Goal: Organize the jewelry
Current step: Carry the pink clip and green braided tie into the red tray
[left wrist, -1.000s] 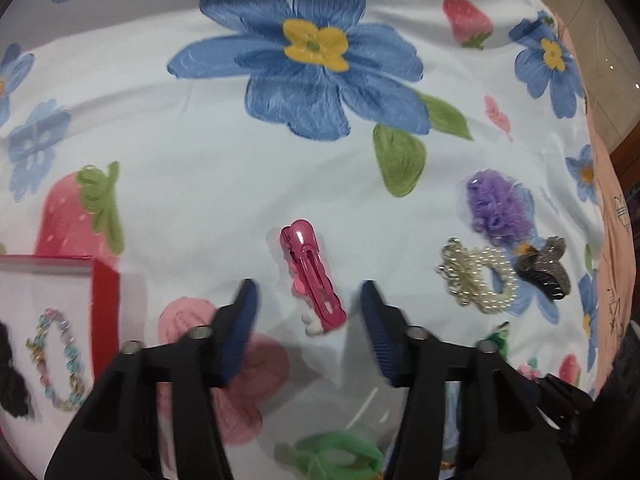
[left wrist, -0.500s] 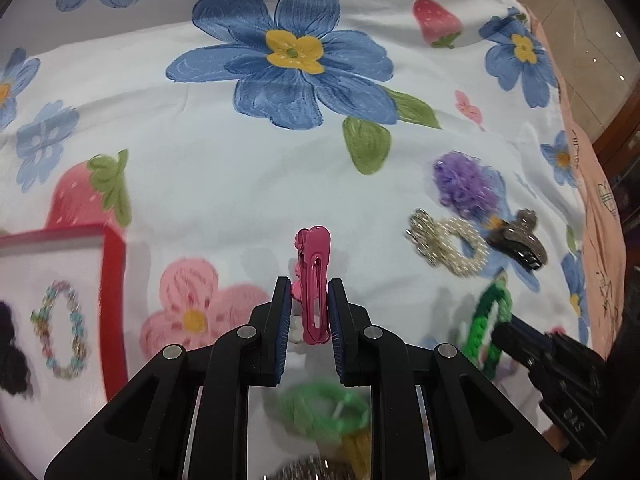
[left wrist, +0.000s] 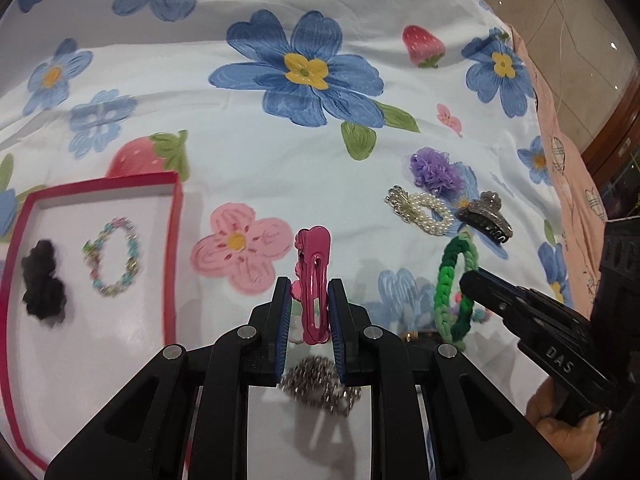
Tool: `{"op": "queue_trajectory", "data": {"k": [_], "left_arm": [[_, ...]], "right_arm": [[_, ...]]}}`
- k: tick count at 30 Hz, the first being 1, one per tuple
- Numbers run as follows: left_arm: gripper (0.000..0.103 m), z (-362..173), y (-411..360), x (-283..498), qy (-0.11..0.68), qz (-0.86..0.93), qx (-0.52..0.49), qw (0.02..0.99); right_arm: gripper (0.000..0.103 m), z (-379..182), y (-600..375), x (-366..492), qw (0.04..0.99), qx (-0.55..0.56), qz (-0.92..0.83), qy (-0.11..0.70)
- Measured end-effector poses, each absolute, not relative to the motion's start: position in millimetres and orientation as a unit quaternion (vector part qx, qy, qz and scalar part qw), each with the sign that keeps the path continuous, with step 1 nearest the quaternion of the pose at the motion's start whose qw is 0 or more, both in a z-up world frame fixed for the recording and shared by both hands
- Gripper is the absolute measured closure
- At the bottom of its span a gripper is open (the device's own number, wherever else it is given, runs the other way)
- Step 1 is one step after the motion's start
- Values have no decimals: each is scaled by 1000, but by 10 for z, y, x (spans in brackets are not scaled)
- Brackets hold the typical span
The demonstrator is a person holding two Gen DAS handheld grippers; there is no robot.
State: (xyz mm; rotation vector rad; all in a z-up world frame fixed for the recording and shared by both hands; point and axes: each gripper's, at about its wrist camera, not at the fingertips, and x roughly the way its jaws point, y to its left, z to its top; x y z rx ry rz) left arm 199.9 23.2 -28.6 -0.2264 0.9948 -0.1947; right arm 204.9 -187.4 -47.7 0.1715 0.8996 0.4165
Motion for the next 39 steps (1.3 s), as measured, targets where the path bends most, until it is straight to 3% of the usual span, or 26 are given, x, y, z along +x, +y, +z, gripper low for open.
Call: {"op": "queue_trajectory", "data": {"k": [39], "left_arm": [[87,-220,1855,1064,443,34,-188,876]], "right_arm": [[92,-356,-97,1694,834,-2,339,435]]}}
